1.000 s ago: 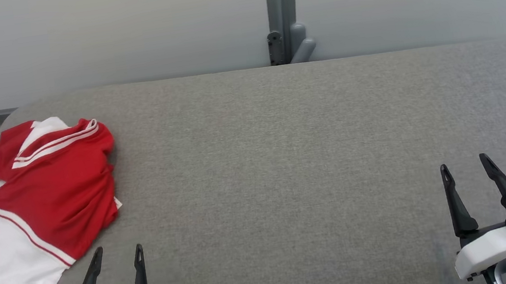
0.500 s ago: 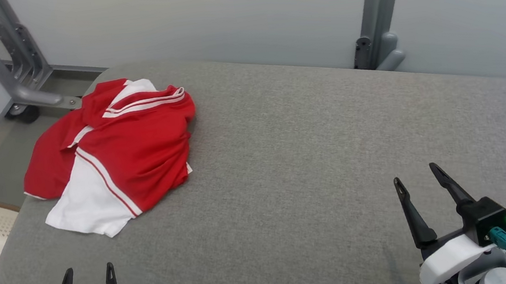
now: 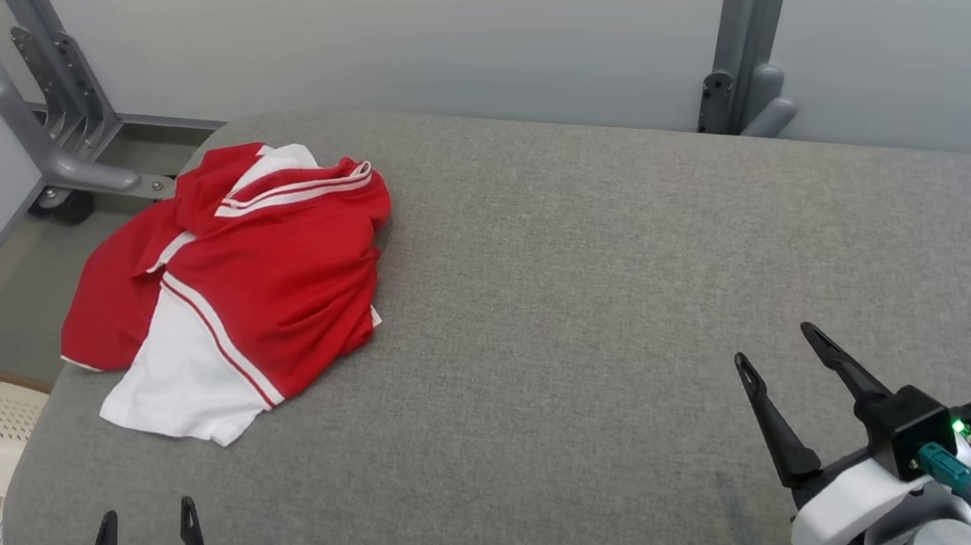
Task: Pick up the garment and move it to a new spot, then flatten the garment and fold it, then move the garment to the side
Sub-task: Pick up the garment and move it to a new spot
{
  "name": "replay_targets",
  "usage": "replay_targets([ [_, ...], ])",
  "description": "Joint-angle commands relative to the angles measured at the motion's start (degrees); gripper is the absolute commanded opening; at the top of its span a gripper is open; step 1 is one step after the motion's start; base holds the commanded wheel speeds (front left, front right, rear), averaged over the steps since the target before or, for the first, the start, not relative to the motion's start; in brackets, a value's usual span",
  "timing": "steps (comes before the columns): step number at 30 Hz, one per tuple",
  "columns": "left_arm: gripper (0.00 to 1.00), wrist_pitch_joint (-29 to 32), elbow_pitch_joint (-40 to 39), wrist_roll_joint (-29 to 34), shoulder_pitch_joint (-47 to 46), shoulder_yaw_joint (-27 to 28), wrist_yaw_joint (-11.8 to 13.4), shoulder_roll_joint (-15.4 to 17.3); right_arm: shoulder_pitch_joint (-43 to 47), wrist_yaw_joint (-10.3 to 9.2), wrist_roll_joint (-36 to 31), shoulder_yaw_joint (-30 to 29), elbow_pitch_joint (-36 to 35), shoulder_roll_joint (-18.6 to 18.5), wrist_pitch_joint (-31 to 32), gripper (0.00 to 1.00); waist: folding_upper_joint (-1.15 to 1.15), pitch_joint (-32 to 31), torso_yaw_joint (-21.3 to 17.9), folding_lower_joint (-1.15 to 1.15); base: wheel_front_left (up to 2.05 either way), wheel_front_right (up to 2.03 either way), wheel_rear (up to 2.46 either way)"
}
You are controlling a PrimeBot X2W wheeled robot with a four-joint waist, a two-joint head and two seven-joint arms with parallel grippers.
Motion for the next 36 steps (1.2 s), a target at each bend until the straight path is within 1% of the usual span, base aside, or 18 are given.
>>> replay_targets([
  [1, 1.00, -0.2, 0.7, -0.6, -1.7, 0.1, -0.3, 0.4, -0.9, -0.02, -0.5, -0.1, -0.2, -0.3, -0.2, 1.00, 0.00, 1.7, -1.1, 0.00, 0.00, 0.00, 0.00],
  [3, 1.00, -0.2, 2.0, -0.9, -4.2, -0.3, -0.5, 0.6, -2.1, -0.02, -1.2, -0.3, -0.6, -0.5, -0.2, 1.00, 0.00, 3.8, -2.0, 0.00, 0.00, 0.00, 0.00],
  [7, 1.00, 0.4, 7.0, -2.7, -10.8, -1.3, -1.1, 1.2, -4.7, -0.02, -2.6, -0.2, -1.2, -1.3, -0.2, 1.00, 0.00, 8.7, -3.6, 0.00, 0.00, 0.00, 0.00],
  [12, 1.00, 1.9, 15.0, -5.0, -20.4, -4.0, -1.8, 3.5, -7.7, -0.02, -3.9, 0.2, -1.7, -2.1, -0.2, 1.00, 0.00, 14.6, -5.7, 0.00, 0.00, 0.00, 0.00],
  [15, 1.00, 2.5, 19.8, -7.8, -25.8, -6.1, -1.9, 4.2, -9.2, -0.02, -4.6, 0.2, -1.9, -2.5, -0.2, 1.00, 0.00, 17.4, -6.8, 0.00, 0.00, 0.00, 0.00],
  [17, 1.00, 2.6, 22.4, -9.6, -28.7, -7.9, -1.9, 5.5, -9.8, -0.02, -5.0, 0.3, -2.1, -2.6, -0.2, 1.00, 0.00, 19.0, -7.6, 0.00, 0.00, 0.00, 0.00],
  [19, 1.00, 2.7, 25.0, -12.2, -31.1, -9.9, -1.8, 6.4, -10.5, -0.02, -5.3, 0.5, -2.3, -2.6, -0.2, 1.00, 0.00, 20.1, -8.2, 0.00, 0.00, 0.00, 0.00],
  [24, 1.00, 3.2, 31.4, -15.7, -35.8, -14.7, -1.8, 9.3, -11.3, -0.02, -5.6, 0.6, -2.3, -2.6, -0.2, 1.00, 0.00, 21.6, -9.4, 0.00, 0.00, 0.00, 0.00],
  [30, 1.00, 3.5, 38.4, -18.9, -39.7, -17.4, -1.8, 11.0, -11.8, -0.02, -5.7, 0.7, -2.3, -2.3, -0.2, 1.00, 0.00, 22.1, -10.4, 0.00, 0.00, 0.00, 0.00],
  [32, 1.00, 3.8, 39.2, -19.5, -40.2, -18.0, -1.8, 11.0, -11.8, -0.02, -5.6, 0.7, -2.3, -2.3, -0.2, 1.00, 0.00, 22.1, -10.4, 0.00, 0.00, 0.00, 0.00],
  [33, 0.97, 4.0, 39.9, -20.1, -40.6, -18.7, -1.8, 10.8, -11.8, -0.02, -5.6, 0.7, -2.3, -2.2, -0.2, 1.00, 0.00, 22.1, -10.5, 0.00, 0.00, 0.00, 0.00],
  [34, 0.48, 4.3, 40.3, -20.7, -40.9, -19.5, -1.8, 10.8, -11.7, -0.02, -5.6, 0.7, -2.3, -2.2, -0.2, 1.00, 0.00, 22.1, -10.5, 0.00, 0.00, 0.00, 0.00],
  [36, 0.17, 4.2, 40.9, -21.8, -41.3, -21.4, -1.8, 11.3, -11.4, -0.02, -5.4, 0.4, -2.1, -2.0, -0.2, 1.00, 0.00, 21.8, -10.5, 0.00, 0.00, 0.00, 0.00],
])
